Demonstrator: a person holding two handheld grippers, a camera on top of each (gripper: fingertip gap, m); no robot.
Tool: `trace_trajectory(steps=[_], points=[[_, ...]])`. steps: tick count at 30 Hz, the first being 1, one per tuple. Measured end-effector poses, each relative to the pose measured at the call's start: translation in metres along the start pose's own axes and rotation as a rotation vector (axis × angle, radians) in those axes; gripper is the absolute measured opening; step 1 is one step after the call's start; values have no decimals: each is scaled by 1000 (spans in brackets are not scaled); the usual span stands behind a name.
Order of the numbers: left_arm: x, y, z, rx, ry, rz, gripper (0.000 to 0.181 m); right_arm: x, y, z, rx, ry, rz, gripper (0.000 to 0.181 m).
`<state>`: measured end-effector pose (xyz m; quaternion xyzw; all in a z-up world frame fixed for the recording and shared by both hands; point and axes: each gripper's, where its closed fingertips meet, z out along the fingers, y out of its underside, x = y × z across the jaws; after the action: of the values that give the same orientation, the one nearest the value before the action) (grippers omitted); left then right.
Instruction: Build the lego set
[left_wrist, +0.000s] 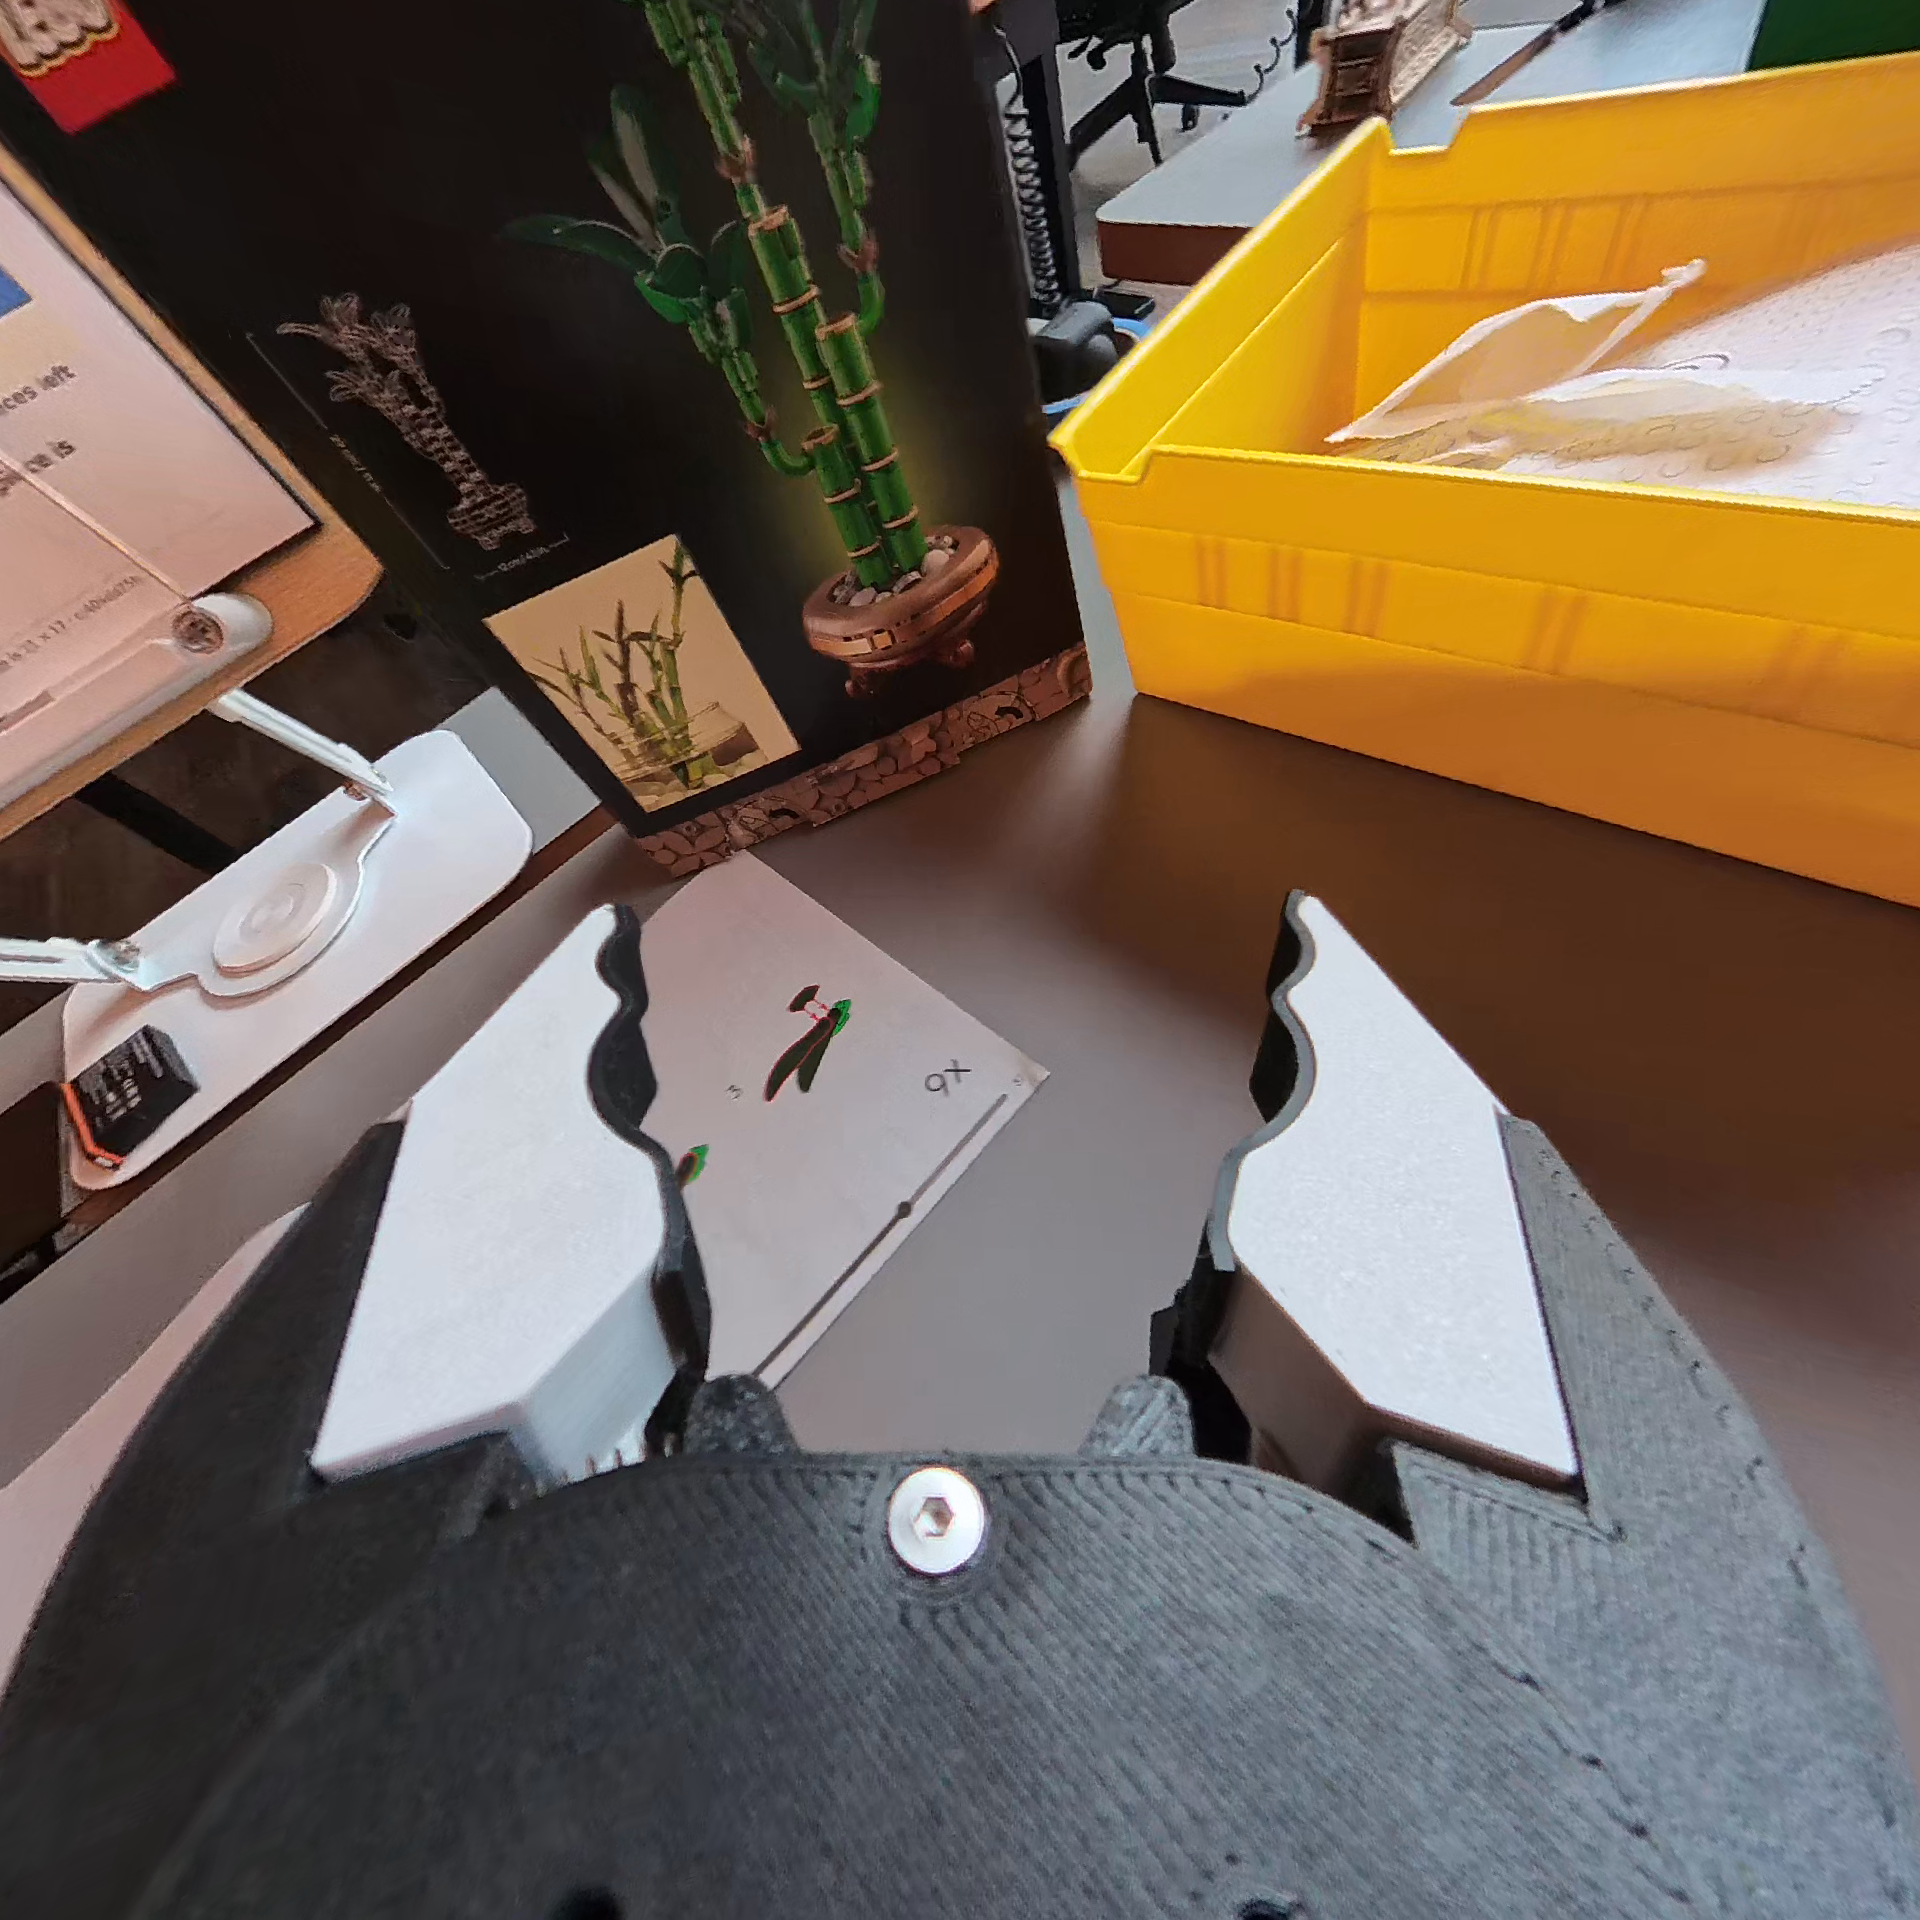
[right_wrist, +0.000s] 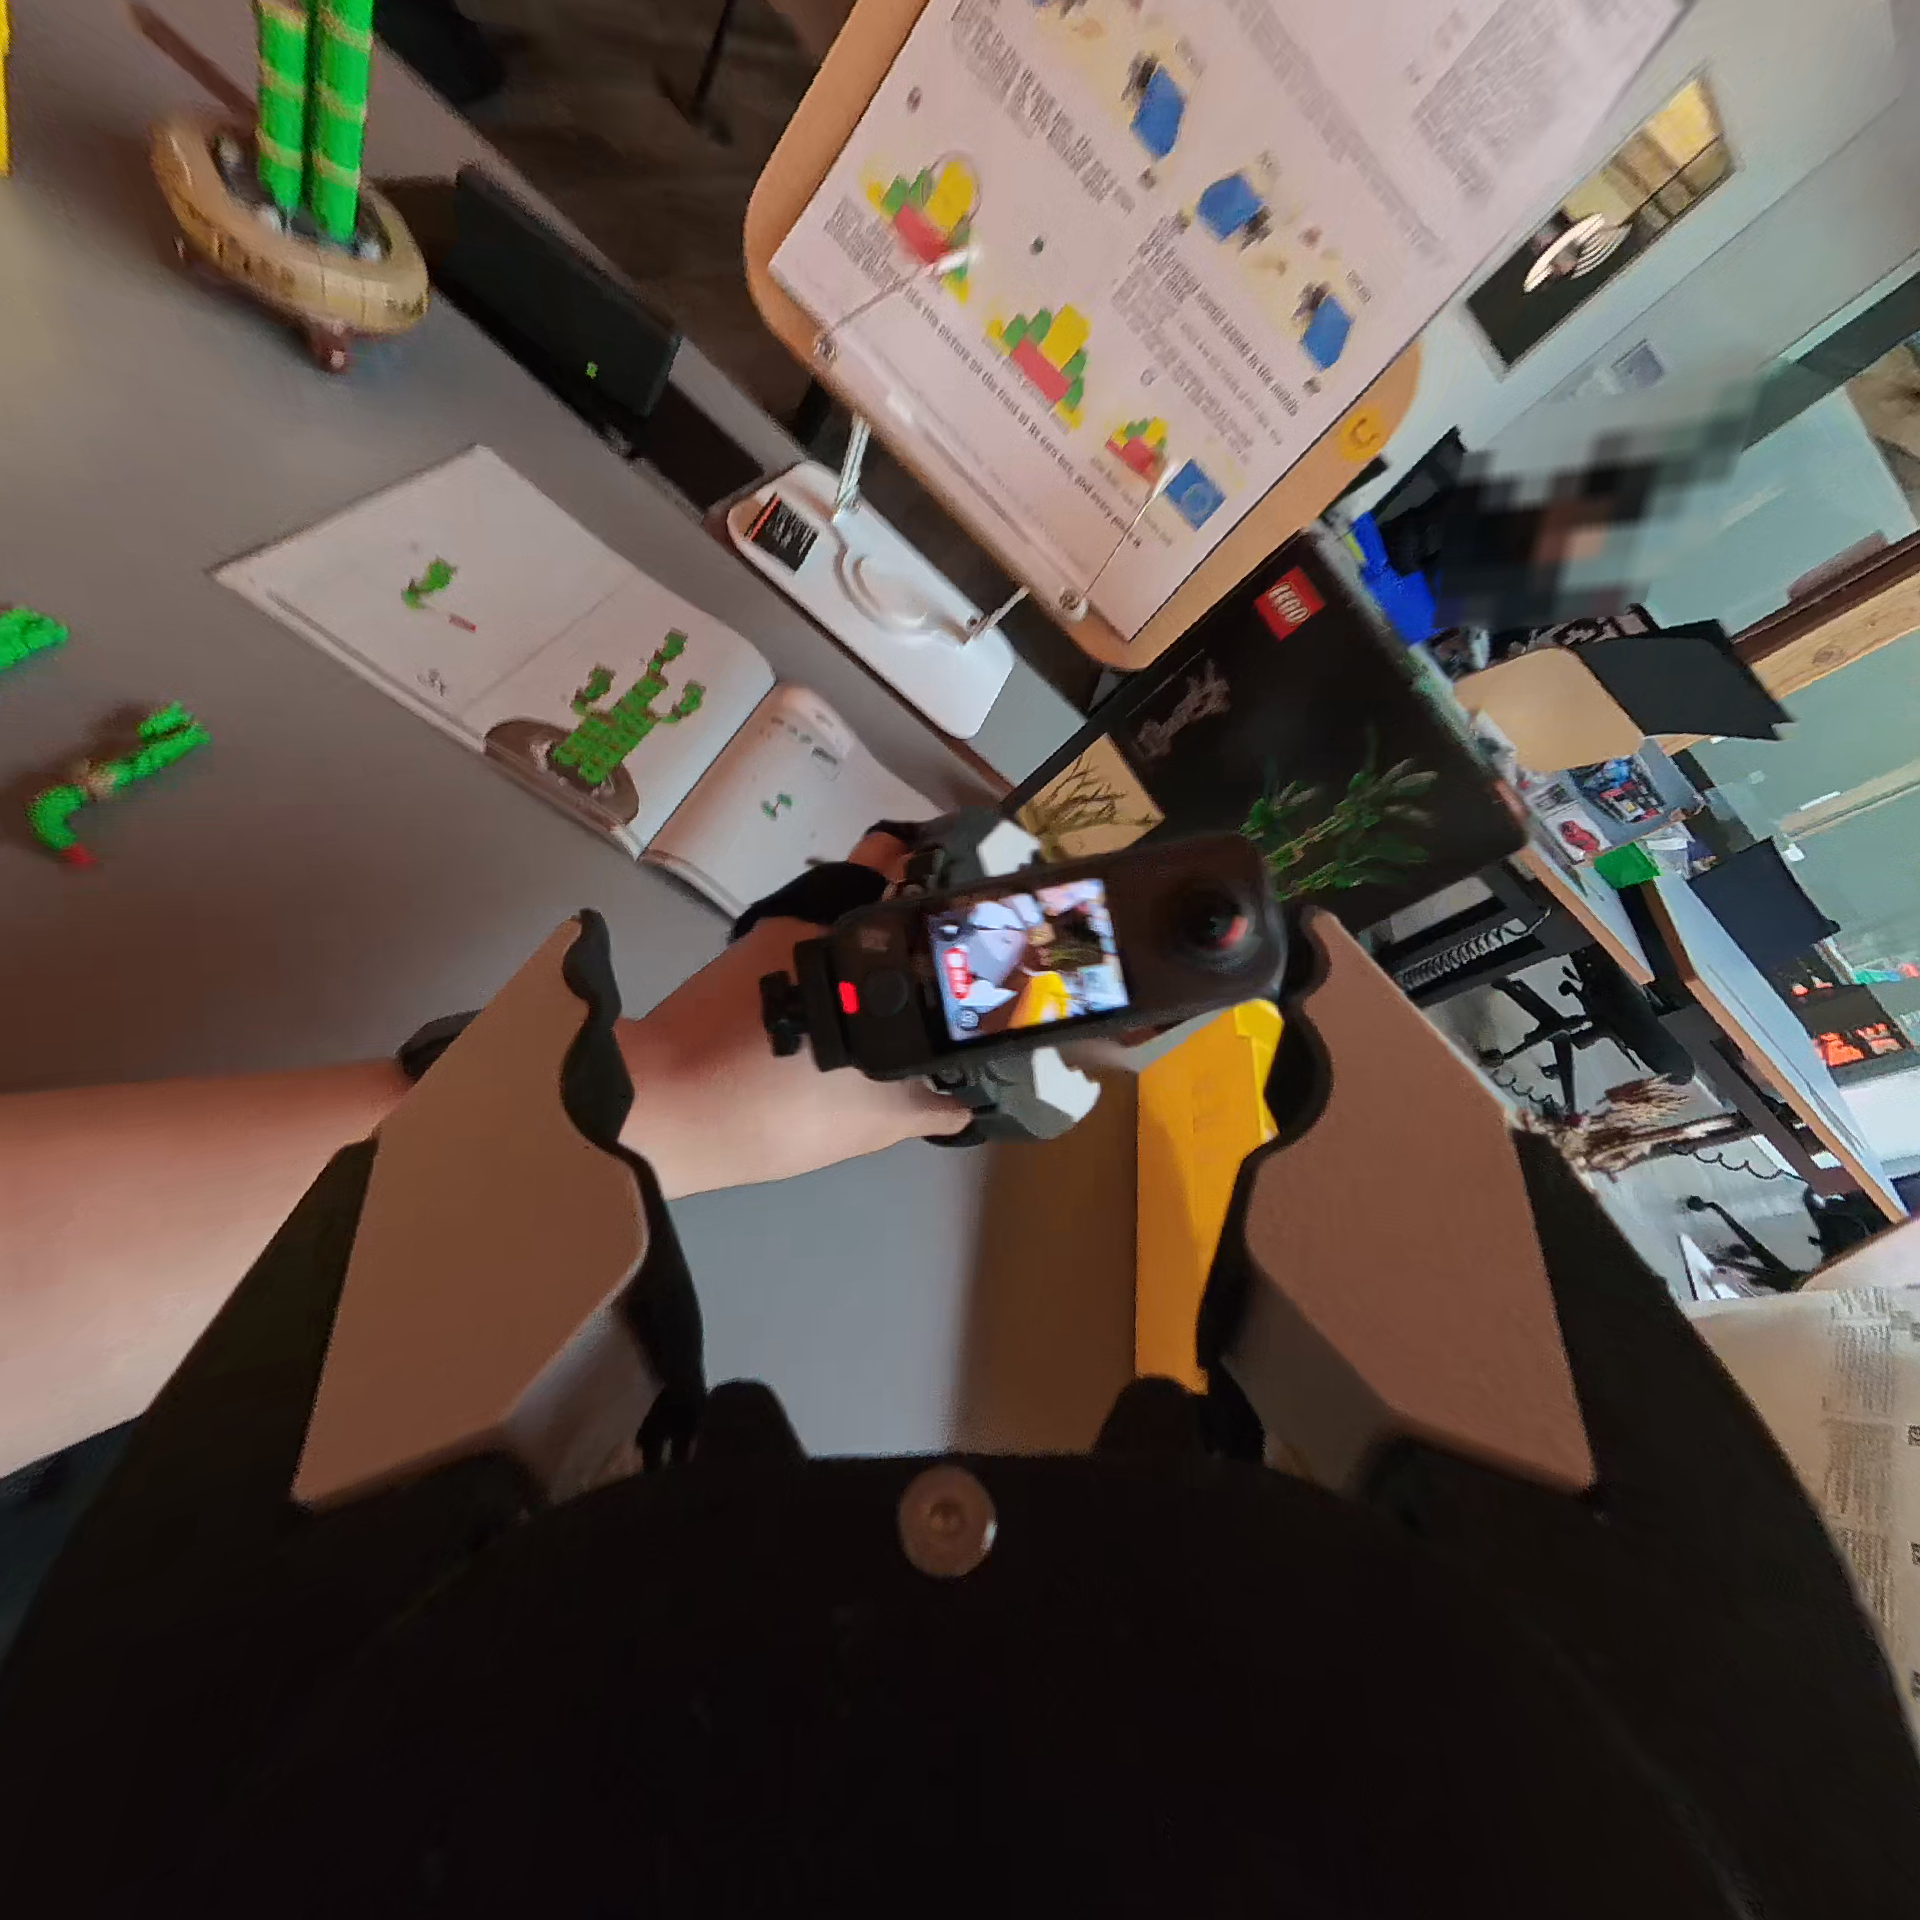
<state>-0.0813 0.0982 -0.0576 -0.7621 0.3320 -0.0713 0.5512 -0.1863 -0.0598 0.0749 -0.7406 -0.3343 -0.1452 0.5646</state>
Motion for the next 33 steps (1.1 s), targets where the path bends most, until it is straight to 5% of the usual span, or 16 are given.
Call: trace_trajectory(steps=[6, 9, 13, 17, 24, 28, 33], points=[[-87, -23, -37, 58, -101, -163, 119, 127, -29, -21, 277, 240, 247, 124], [-128, -55, -83, 178, -133, -251, 118, 186, 10, 15, 183, 317, 348, 131], [-129, -107, -151, 380, -77, -284, 116, 227, 60, 80, 106, 372, 437, 131], [-107, -134, -187, 466, -32, -219, 116, 219, 71, 119, 62, 339, 447, 131], [-120, -129, -217, 416, -66, -96, 110, 210, -12, 99, 256, 294, 391, 128], [-161, -98, -218, 231, -200, 51, 103, 143, -39, 107, 256, 144, 223, 132], [-238, -23, -215, -43, -468, 212, 108, 56, -71, 131, 225, -22, -36, 132]])
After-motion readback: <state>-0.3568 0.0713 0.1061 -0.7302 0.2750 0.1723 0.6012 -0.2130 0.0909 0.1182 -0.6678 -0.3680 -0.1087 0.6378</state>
